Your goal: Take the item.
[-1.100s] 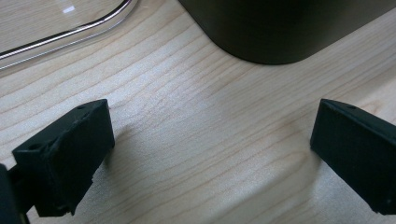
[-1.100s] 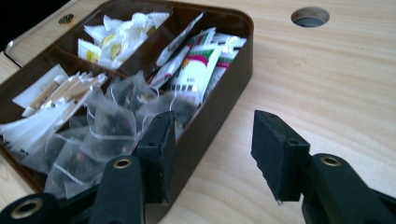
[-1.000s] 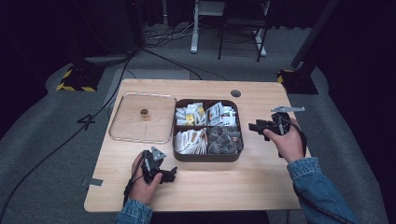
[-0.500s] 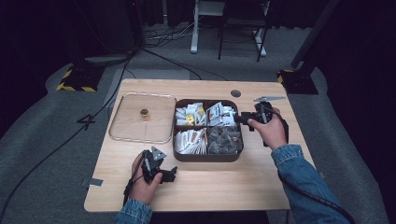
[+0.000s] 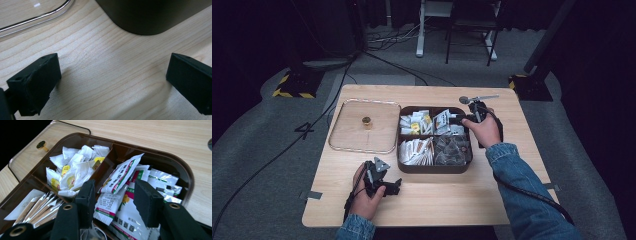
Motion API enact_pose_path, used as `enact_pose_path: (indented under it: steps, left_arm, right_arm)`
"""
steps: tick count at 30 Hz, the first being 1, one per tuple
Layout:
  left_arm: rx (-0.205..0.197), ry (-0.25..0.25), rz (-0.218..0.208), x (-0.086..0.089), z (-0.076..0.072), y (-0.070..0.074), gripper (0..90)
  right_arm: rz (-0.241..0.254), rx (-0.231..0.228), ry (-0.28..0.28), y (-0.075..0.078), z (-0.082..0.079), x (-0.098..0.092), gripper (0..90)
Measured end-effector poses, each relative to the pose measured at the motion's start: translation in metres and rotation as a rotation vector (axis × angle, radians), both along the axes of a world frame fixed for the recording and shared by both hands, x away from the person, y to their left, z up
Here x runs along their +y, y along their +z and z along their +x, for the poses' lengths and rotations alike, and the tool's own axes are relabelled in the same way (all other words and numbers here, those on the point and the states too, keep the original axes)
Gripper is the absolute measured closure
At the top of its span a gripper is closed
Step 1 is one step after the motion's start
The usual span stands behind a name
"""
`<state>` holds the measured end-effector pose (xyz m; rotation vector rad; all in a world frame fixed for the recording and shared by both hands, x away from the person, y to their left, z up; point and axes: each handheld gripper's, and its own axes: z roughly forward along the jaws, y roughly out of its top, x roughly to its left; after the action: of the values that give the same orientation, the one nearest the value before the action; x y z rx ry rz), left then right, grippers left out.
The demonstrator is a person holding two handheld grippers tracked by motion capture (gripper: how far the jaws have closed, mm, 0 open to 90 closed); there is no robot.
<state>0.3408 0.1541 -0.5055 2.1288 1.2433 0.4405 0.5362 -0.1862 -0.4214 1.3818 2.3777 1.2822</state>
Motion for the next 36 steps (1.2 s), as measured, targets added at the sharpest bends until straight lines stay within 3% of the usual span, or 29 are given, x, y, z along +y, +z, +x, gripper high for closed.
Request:
enact_pose_path:
  steps: [11,18,22,28,30,33,36]
  left_arm:
    - [-0.001,-0.001,0.001,0.000,0.000,0.000,0.0]
    - [-0.004,0.003,-0.003,0.000,0.001,0.000,0.0]
    - [-0.005,0.002,-0.002,0.000,0.001,0.000,0.0]
    - [-0.005,0.001,0.000,0.000,0.001,0.000,0.0]
    - [-0.005,0.001,0.000,0.000,0.001,0.000,0.0]
    - [-0.006,0.002,-0.002,0.000,0.001,0.000,0.0]
    - [-0.004,0.003,-0.003,0.000,0.001,0.000,0.0]
  right_arm:
    - [-0.034,0.061,-0.015,-0.013,0.010,0.022,53.1]
    - [-0.042,0.050,0.001,-0.012,0.014,0.040,53.6]
    - [-0.059,0.058,-0.016,-0.016,0.019,0.047,54.9]
    - [-0.092,0.067,-0.012,-0.026,0.024,0.054,66.6]
    - [-0.095,0.070,-0.032,-0.028,0.024,0.056,74.3]
    - [-0.083,0.066,-0.050,-0.027,0.023,0.056,81.0]
    - [-0.067,0.030,-0.094,-0.016,0.018,0.051,85.2]
